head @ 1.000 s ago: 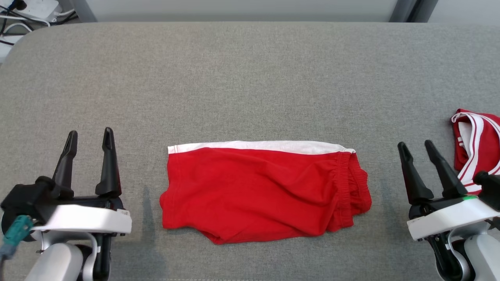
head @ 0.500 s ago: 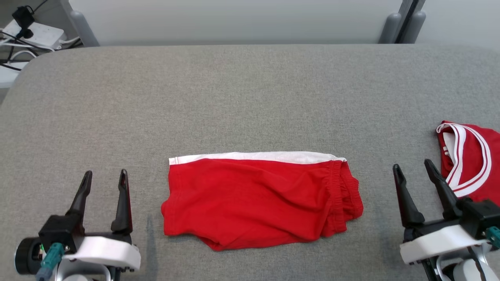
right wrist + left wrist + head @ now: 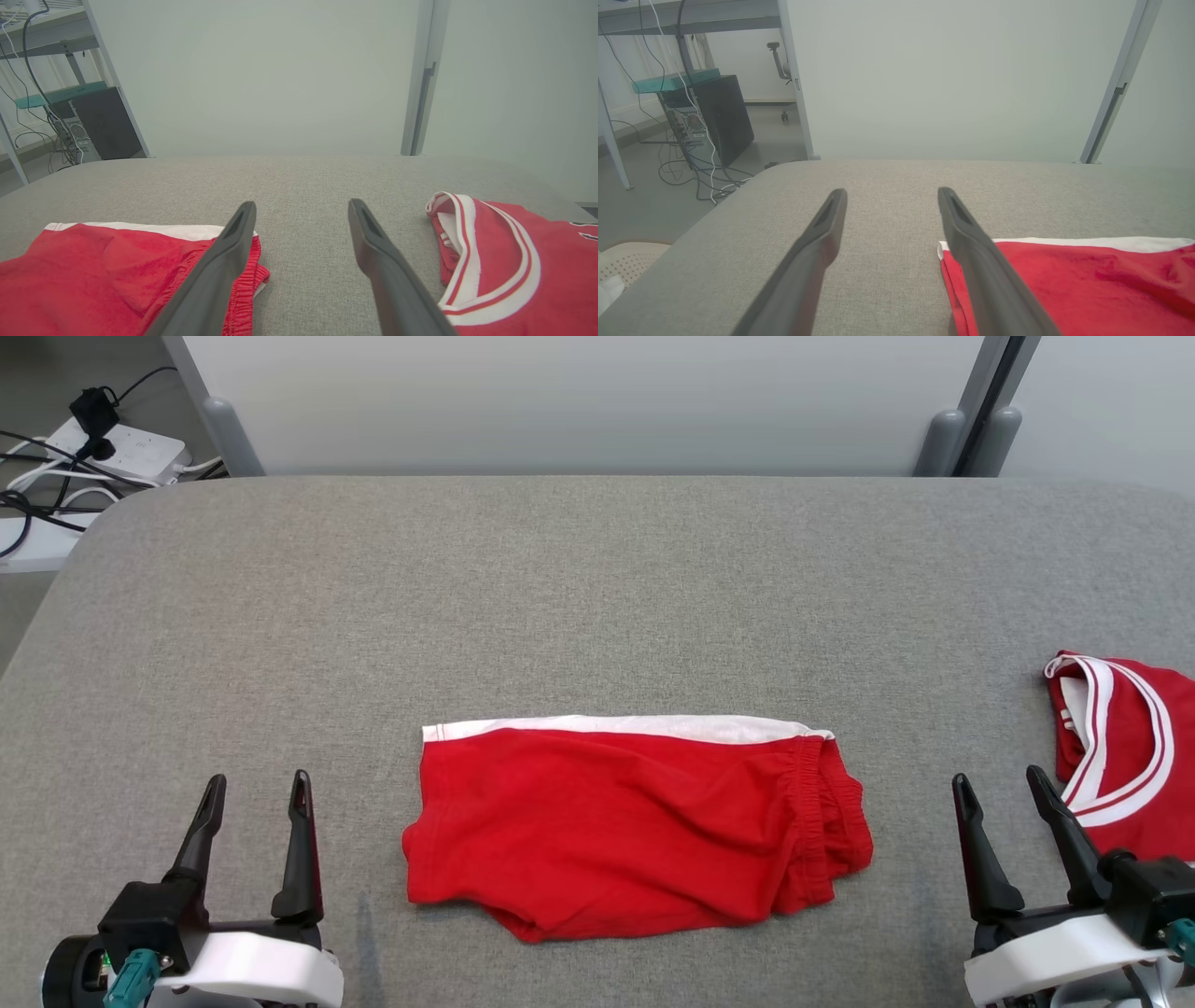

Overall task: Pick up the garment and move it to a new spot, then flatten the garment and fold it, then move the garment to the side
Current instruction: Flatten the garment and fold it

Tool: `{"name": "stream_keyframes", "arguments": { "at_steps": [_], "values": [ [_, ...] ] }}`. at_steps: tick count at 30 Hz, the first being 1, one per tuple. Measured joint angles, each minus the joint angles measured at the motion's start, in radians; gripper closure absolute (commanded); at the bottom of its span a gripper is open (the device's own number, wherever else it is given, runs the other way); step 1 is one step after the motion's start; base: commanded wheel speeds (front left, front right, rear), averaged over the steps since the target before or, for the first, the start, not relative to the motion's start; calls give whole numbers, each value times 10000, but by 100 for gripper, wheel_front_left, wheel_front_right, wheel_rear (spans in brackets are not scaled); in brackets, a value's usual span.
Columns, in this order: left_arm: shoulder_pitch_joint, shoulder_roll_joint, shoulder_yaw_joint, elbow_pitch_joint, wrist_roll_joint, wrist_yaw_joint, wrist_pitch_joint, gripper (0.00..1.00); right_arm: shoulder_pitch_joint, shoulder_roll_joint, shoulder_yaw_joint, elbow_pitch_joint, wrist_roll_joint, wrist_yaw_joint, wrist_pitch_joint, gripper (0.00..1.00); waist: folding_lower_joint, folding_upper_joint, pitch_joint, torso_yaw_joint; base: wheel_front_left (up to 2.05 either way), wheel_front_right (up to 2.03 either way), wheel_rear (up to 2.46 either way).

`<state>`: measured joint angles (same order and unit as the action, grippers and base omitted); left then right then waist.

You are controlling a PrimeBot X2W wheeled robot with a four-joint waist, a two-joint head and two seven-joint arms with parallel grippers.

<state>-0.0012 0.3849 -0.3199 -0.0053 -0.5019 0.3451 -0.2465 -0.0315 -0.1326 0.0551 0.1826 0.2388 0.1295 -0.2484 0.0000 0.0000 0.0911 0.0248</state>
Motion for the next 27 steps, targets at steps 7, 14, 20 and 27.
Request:
{"name": "stream_keyframes", "arguments": {
  "at_steps": [7, 14, 20, 27],
  "values": [
    [4, -4, -36, -142, 0, 127, 100, 0, -1, -13, -10, 36, 31, 0, 0, 0, 0, 0, 65, 43, 0, 0, 0],
    [-10, -159, -230, -213, -15, 174, 393, 0, -177, -259, 428, 629, 458, 0, 4, 0, 0, 0, 267, 338, 0, 0, 0],
    [-286, -349, -525, -150, -15, 100, 485, 0, -659, -721, 951, 1179, 1484, -2, 880, 0, 0, 0, 541, 739, 0, 0, 0],
    [-760, -602, -690, 142, -25, -50, 422, 0, -666, -1225, 1432, 1262, 2249, -2, 2309, 0, 0, 0, 904, 1195, 0, 0, 0]
  ]
}}
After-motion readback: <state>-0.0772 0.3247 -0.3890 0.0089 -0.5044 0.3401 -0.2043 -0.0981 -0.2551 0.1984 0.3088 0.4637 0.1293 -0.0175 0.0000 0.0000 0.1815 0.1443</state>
